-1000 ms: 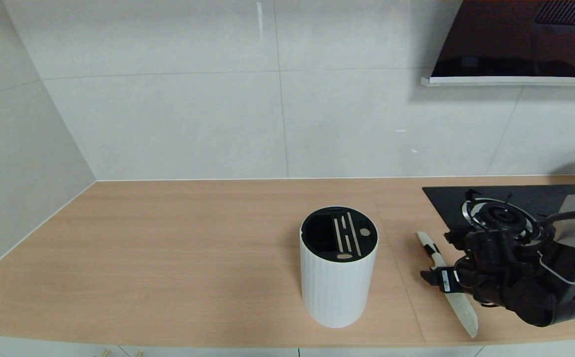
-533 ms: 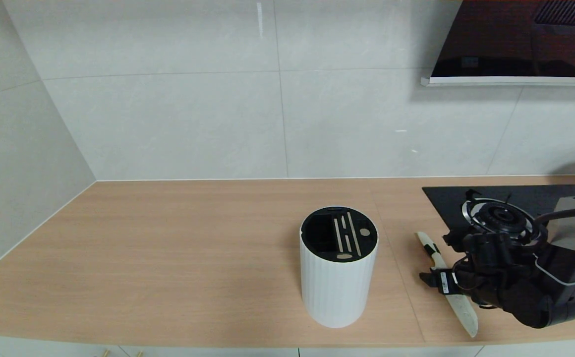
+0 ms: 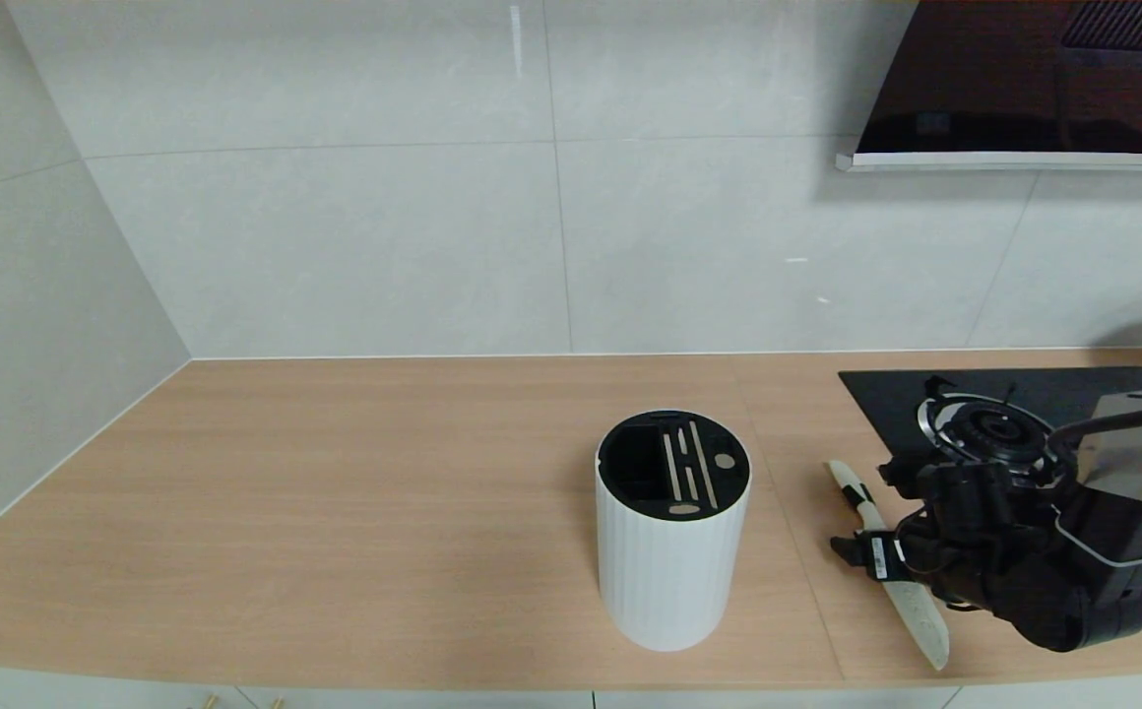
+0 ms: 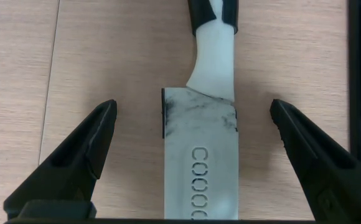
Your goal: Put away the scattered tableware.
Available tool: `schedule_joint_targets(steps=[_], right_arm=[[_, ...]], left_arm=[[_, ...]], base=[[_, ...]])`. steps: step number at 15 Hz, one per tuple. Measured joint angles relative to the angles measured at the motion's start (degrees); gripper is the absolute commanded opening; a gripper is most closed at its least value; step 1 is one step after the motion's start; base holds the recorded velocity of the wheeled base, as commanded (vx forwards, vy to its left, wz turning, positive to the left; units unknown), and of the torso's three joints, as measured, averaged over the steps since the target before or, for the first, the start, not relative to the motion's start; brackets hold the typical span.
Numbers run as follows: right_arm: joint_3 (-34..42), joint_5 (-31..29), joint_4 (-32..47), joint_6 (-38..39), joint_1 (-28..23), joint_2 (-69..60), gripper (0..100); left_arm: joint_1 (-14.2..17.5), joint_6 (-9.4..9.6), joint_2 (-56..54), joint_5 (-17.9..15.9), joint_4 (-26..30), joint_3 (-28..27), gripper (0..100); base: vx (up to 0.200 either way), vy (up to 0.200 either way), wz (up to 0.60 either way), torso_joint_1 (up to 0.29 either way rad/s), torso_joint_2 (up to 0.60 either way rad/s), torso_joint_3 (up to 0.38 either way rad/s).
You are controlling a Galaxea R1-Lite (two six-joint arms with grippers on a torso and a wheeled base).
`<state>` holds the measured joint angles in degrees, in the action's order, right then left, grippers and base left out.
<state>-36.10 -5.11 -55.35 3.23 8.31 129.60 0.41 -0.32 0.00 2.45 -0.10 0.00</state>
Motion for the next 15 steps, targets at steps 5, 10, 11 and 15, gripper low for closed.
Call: schedule_joint_targets(steps=[5, 10, 11, 15], right_arm=[[-0.1, -0.5, -0.7, -0.1, 0.0, 1.0, 0], [0.0, -0.7, -0.6, -0.2, 0.0, 1.2, 0], [0.0, -0.9, -0.6, -0.2, 0.0, 1.2, 0], [0.8, -2.3, -2.3, -0.6, -0.1, 0.3, 0]], left_arm=[[0.0, -0.01, 0.0, 0.0, 0.0, 0.0, 100], [0.0, -0.01, 0.0, 0.0, 0.0, 0.0, 100], [0.0, 0.02, 0.0, 0.0, 0.0, 0.0, 100], [0.0, 1.05, 0.0, -0.1, 0.0, 0.0, 100]], base=[[0.000, 0.000, 0.00, 0.000, 0.00, 0.000], [0.000, 0.000, 0.00, 0.000, 0.00, 0.000], [0.000, 0.000, 0.00, 0.000, 0.00, 0.000], [0.000, 0.000, 0.00, 0.000, 0.00, 0.000]])
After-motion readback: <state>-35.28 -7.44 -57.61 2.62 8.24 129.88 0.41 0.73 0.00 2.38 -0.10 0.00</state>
